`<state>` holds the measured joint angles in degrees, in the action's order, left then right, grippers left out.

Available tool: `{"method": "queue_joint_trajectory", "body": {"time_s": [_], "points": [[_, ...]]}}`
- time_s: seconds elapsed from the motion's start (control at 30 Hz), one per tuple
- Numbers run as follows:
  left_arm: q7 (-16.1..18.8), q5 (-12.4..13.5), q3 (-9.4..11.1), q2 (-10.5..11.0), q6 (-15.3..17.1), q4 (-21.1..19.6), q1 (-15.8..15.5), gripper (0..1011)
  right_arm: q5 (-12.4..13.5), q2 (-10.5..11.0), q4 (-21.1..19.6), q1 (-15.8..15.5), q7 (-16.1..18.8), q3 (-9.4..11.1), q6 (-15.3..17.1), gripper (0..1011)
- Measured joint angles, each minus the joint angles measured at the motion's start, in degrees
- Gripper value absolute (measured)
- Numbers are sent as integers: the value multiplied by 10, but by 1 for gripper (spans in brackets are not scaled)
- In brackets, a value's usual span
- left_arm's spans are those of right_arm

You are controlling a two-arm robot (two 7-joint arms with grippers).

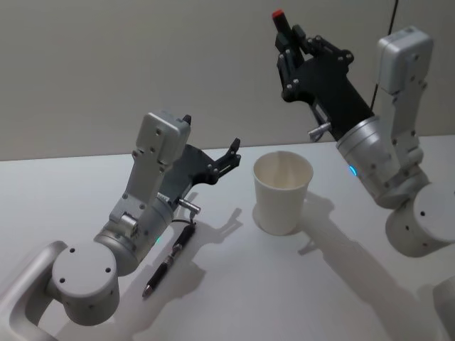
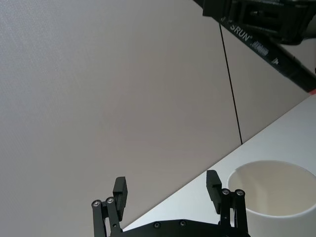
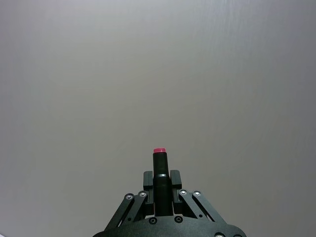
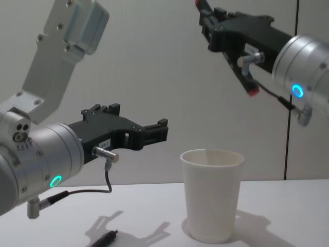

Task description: Place the pen into the pen holder.

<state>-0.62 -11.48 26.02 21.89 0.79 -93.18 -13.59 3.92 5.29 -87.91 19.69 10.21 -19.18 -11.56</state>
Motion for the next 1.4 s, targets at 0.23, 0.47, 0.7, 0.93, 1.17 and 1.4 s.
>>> {"method": "queue_joint_trajectory", "body": {"time_s": [0.23, 0.47, 0.7, 0.93, 1.17, 1.4], "points": [[0, 0, 0, 0, 0, 0, 0, 1001, 1, -7, 21, -1, -3, -5, -12, 187], [0, 0, 0, 0, 0, 0, 0, 1001, 5, -15, 46, 1, -6, -11, -22, 187], [0, 0, 0, 0, 0, 0, 0, 1001, 7, -26, 77, 6, -9, -17, -31, 187], [0, 0, 0, 0, 0, 0, 0, 1001, 6, -33, 99, 9, -11, -22, -37, 187], [0, 0, 0, 0, 0, 0, 0, 1001, 4, -38, 116, 7, -12, -29, -40, 187], [0, 0, 0, 0, 0, 0, 0, 1001, 2, -38, 119, -1, -13, -32, -40, 187]]}}
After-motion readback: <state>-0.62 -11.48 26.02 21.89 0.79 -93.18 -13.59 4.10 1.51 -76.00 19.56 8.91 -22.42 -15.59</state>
